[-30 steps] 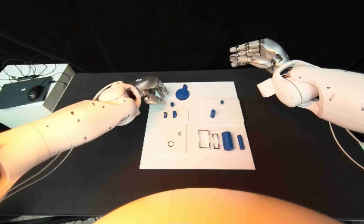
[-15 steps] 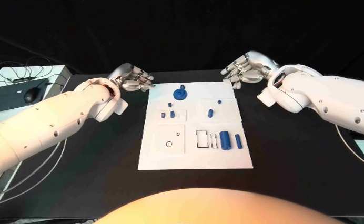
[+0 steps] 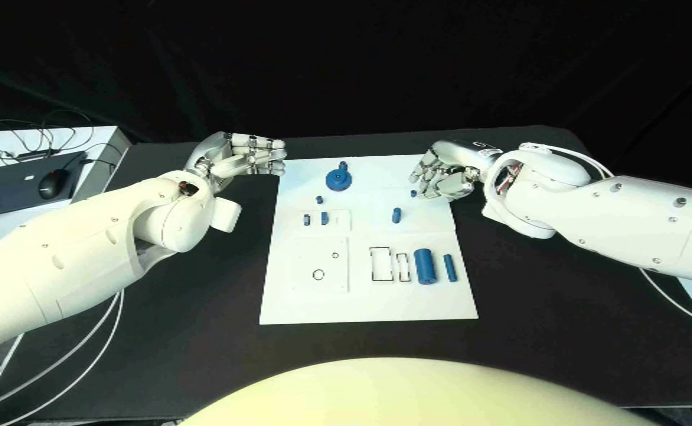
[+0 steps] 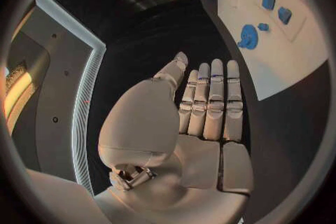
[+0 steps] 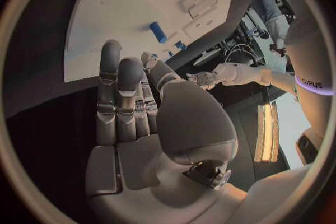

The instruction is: Assemble the parts on the task board

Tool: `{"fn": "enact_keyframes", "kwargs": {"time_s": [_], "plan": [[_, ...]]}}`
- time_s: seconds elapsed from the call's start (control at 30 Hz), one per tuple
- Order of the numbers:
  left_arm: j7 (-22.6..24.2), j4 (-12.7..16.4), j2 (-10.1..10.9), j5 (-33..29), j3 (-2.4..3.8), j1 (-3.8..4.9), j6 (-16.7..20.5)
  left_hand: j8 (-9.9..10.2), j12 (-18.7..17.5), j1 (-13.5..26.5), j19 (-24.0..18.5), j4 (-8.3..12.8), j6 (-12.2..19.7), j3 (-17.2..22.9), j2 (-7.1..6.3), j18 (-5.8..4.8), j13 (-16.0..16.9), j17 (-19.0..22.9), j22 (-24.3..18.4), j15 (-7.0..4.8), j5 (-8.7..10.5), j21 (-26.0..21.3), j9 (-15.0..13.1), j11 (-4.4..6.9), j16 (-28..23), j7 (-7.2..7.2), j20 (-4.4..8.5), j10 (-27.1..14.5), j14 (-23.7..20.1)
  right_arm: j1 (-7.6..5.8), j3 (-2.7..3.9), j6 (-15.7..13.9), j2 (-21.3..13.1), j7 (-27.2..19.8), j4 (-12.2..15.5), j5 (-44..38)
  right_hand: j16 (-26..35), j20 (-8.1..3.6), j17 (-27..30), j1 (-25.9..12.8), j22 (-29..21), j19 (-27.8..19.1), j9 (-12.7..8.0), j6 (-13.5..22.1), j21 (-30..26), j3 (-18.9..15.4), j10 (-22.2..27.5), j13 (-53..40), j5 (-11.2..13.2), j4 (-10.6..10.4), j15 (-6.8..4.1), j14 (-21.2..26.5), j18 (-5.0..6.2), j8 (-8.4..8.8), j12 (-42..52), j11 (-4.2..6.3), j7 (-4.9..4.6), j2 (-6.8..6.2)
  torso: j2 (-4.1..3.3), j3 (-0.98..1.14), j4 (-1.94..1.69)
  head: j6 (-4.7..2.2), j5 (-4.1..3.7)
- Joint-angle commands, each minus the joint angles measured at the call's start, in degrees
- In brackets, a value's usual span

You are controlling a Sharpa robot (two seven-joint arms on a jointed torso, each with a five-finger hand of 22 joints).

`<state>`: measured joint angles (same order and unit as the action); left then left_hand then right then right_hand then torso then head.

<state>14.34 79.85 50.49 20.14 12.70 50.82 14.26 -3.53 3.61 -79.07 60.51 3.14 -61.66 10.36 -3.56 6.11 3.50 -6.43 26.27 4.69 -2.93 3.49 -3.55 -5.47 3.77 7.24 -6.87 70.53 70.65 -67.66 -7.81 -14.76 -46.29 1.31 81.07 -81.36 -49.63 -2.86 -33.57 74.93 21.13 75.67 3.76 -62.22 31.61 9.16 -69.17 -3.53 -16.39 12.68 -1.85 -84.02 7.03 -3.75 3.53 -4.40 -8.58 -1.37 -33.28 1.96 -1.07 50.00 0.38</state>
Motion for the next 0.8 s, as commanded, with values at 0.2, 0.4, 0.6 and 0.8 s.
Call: {"fn": "enact_keyframes", "kwargs": {"time_s": [0.2, 0.4, 0.6, 0.8], "plan": [[5.7, 1.4, 0.2, -5.3, 0.07, -0.62, -0.7, -0.1, -0.2, -0.5, 1.2, -0.2, 0.4, 0.4, 0.61, -0.76, -0.1, -1.0, -3.8, -0.04, 0.05, 0.3, 0.0, -0.21, -0.2, 0.29, 0.30, -1.0, 0.1, 1.33, -0.15, -4.0, 2.8, 9.3, -1.9, -13.2, -3.6, 0.98, -1.5, -0.3, 1.5, 0.3, 0.0, 1.6, 0.7, 1.8, 2.8, 0.1, 0.1, -0.4, 0.95, 1.3, 1.99, 0.18, -0.1, -0.98, -0.42, -1.24, -0.13, -0.02, -0.01, 0.00, -0.06], [6.0, 1.8, 0.4, -5.4, 0.07, -0.70, -0.1, -0.1, -0.2, -0.4, 2.0, 0.0, 0.3, 0.5, 0.66, -1.08, -0.1, -1.9, -6.9, 0.00, 0.04, 0.3, 0.0, -0.55, -0.1, 0.60, 0.53, -2.0, 0.0, 1.84, -0.18, -7.0, 4.2, 11.1, -2.9, -15.3, -6.4, 1.59, -2.0, -0.8, 3.4, 0.3, 0.0, 2.0, 1.1, 7.0, 3.2, 0.1, 2.5, -1.5, 1.26, 2.4, 2.94, 0.23, -0.2, -1.19, -0.49, -3.47, -0.09, -0.01, -0.01, 0.00, 0.04], [5.9, 1.7, 0.5, -5.5, 0.07, -0.72, 0.0, -0.1, -0.2, -0.4, 2.6, 0.2, 0.4, 0.2, 0.77, -1.23, -0.1, -2.5, -9.3, -0.03, 0.03, 0.4, 0.0, -0.66, -0.1, 0.76, 0.69, -2.2, 0.0, 2.16, -0.25, -5.6, 5.5, 11.2, -4.3, -15.6, -6.8, 1.64, -1.3, -0.1, 4.6, 0.5, 0.0, 2.0, 0.5, 7.8, 3.7, 0.1, 2.8, -3.0, 1.32, 2.4, 2.99, 0.22, -0.1, -1.27, -0.40, -4.38, -0.05, -0.01, -0.02, 0.00, 0.05], [5.8, 1.7, 0.4, -5.5, 0.07, -0.72, 0.2, -0.1, -0.2, -0.5, 2.9, 0.3, 0.4, -0.1, 0.82, -1.36, -0.1, -2.7, -10.9, 0.04, 0.03, 0.4, 0.0, -0.79, -0.1, 0.94, 0.76, -2.5, -0.2, 2.44, -0.32, -4.1, 6.4, 11.4, -5.6, -15.6, -7.0, 1.68, -1.3, 0.0, 4.9, 0.5, 0.0, 1.8, 0.4, 7.9, 4.0, 0.1, 2.8, -3.2, 1.38, 2.4, 3.04, 0.21, -0.1, -1.36, -0.40, -4.28, -0.07, 0.01, 0.04, 0.00, 0.03]]}}
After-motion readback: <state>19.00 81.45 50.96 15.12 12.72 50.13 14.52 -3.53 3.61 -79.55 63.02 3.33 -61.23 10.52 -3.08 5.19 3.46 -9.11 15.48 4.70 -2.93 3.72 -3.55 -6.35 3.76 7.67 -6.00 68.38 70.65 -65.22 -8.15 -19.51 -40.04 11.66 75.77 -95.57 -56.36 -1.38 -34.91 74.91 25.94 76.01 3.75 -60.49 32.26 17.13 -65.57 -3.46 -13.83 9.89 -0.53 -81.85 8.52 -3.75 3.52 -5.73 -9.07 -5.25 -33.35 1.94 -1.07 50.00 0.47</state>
